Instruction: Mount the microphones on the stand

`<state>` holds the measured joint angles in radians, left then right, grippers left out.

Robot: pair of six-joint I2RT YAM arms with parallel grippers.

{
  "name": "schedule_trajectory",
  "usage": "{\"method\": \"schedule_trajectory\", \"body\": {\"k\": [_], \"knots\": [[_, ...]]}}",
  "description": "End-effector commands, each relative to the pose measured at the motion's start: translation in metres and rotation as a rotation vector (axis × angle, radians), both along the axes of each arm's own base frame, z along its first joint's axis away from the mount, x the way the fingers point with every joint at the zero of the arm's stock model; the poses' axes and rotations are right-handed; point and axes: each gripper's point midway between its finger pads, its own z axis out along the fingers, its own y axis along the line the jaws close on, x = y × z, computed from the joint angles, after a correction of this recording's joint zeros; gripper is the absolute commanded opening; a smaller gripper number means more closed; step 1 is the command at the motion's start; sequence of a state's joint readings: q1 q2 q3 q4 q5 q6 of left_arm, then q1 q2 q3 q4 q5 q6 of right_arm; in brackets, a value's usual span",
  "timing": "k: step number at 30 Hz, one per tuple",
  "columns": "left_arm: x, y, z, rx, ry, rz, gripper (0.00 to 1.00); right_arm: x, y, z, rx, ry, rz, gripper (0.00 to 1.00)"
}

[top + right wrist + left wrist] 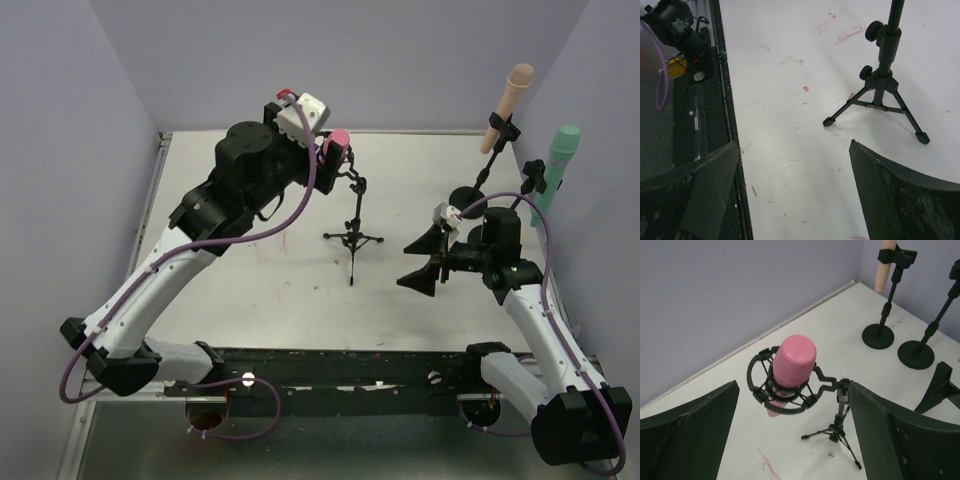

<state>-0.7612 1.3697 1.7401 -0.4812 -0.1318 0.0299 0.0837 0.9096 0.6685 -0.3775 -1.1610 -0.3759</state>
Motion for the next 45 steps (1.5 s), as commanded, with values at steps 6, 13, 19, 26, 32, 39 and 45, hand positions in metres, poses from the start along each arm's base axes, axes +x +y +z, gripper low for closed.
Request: {"method": "schedule_trajectory", "body": {"k": [6,13,19,26,32,39,45], "knots": [[-0.071,0.031,-0.028,-0.394,0.004,-0.145,0.99,0.004,-0.005,-0.013,-0.031,-0.004,-0.023,1.00],[-0.082,0.032,-0.108,-0.657,0.141,-0.146,0.99,0.013,-0.009,-0.023,-0.033,0.046,-0.084,1.00],[-0.067,0.008,-0.158,-0.624,0.217,-0.169,0.98,0.019,-0.016,-0.028,-0.038,0.059,-0.116,1.00],[-0.038,-0.019,-0.179,-0.464,0.063,-0.171,0.91,0.021,-0.019,-0.029,-0.035,0.061,-0.129,1.00],[-0.015,-0.049,-0.179,-0.350,-0.086,-0.181,0.81,0.020,-0.019,-0.030,-0.034,0.063,-0.126,1.00],[0.004,-0.070,-0.181,-0.270,-0.212,-0.175,0.72,0.021,-0.020,-0.028,-0.036,0.054,-0.131,1.00],[0.021,-0.077,-0.188,-0.237,-0.238,-0.119,0.57,0.021,-0.019,-0.026,-0.032,0.052,-0.125,1.00]]}}
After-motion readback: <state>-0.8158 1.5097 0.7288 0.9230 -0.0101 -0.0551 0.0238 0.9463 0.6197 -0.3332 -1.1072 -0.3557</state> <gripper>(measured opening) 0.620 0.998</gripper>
